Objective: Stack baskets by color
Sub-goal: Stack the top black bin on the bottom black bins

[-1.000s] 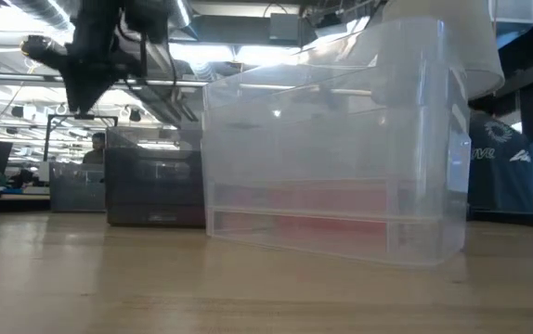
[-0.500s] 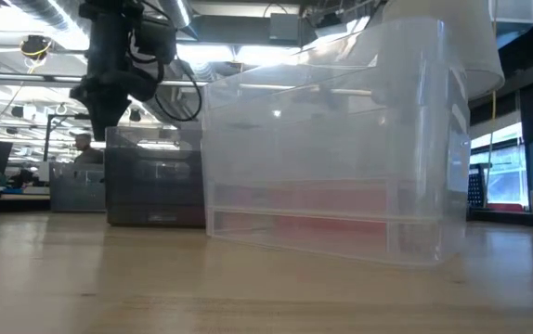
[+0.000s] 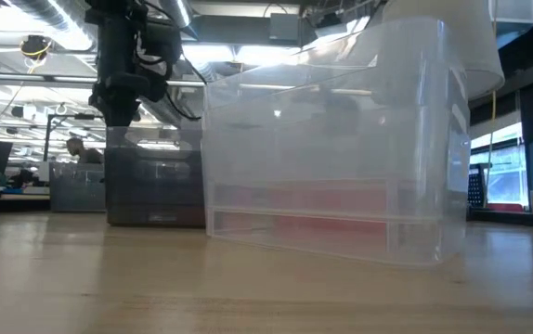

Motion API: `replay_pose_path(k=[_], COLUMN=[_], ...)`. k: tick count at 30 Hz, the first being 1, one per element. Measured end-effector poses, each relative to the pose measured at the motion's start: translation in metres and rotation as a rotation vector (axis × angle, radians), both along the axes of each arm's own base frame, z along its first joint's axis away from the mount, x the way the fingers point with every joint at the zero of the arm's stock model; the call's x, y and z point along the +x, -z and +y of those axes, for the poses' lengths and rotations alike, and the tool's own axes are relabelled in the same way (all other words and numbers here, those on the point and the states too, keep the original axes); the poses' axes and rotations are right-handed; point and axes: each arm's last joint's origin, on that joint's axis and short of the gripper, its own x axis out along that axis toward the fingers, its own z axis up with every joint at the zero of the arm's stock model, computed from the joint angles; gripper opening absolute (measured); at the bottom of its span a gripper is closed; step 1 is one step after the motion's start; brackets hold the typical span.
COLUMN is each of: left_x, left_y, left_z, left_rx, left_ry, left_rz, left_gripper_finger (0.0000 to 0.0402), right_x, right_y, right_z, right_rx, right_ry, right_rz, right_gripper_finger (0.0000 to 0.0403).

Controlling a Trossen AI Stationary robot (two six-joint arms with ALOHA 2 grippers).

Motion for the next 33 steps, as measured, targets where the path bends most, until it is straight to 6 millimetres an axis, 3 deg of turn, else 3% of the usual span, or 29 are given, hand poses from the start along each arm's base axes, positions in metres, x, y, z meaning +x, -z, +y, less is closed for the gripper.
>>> replay_pose_path(k=[33], left_x=[0.029], left_y=[0.053], left_z=[0.022], left_rx=[-0.089], left_ry=[0.043], left_rz=[0.178], left_gripper_finger=[0.0064], right_x=[-0.002], right_y=[0.002], right_z=[0.0], right_rx=[-0.005], right_ry=[0.002], right_rz=[0.029], right_gripper_finger=[0.0113])
